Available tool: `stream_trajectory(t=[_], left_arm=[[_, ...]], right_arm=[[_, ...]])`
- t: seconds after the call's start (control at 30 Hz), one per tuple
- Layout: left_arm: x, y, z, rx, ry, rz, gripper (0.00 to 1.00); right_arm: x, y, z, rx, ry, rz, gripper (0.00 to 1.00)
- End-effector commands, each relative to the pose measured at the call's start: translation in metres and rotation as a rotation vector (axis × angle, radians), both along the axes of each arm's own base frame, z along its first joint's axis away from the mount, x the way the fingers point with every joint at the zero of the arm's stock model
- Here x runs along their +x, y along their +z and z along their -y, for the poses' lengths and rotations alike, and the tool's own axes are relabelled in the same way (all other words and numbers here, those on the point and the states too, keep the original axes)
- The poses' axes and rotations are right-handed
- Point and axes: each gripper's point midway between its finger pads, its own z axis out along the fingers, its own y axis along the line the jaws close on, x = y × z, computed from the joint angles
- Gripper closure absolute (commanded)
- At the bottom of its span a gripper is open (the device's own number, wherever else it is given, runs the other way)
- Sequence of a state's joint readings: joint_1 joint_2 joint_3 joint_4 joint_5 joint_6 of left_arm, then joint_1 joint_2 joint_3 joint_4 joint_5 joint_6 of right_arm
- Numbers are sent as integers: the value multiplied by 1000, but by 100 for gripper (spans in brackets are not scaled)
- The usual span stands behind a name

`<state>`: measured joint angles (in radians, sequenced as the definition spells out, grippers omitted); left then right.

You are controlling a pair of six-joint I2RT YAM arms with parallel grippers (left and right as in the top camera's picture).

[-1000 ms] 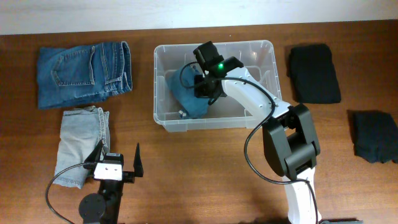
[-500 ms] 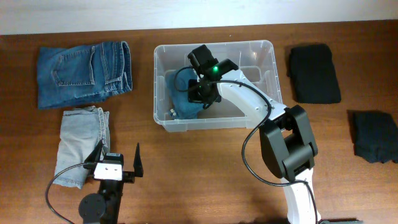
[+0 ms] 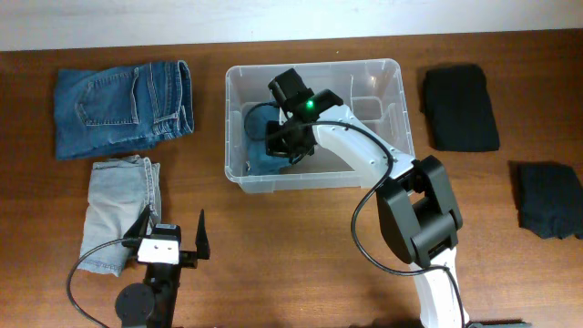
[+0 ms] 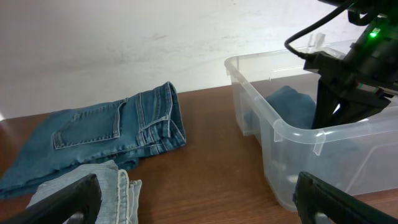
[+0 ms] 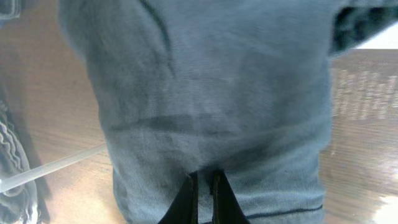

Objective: Pack container
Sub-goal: 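Lower the denim into the container's left side and press it down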

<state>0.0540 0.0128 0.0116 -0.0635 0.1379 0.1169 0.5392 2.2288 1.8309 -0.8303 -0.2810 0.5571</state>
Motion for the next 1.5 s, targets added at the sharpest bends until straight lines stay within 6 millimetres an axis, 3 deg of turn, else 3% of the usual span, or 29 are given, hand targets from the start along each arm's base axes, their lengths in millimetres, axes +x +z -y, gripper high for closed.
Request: stream_trajectory(t=[0.0,0.1,0.23,0.33,0.4,0.6,0.83,1.03,1.47], left_arm=[[0,-1,-3,13,14,-1,1],[0,-1,-3,13,14,-1,1],[0,-1,-3,12,14,-1,1],[0,-1,-3,13,14,-1,1],[0,-1,-3,13,14,-1,1],[0,-1,-3,13,14,-1,1],[0,-1,-3,12,14,-1,1],[0,-1,-3,13,14,-1,1],[0,-1,-3,13,14,-1,1]], right_arm=[[-3,2,-9,18,31,4,95],[1,11,-5,-14,79,56,95],[15,54,2,-78,125,177,94],[22,74,4,-94,116,220,86],[23,75,4,-93,115,223,83],[14,47,0,-115,132,164,85],[7,4,-9,-149,153,97,96],[-7,-26,-21,-176,192,53,96],[-3,-23,-27,-179,170,83,96]])
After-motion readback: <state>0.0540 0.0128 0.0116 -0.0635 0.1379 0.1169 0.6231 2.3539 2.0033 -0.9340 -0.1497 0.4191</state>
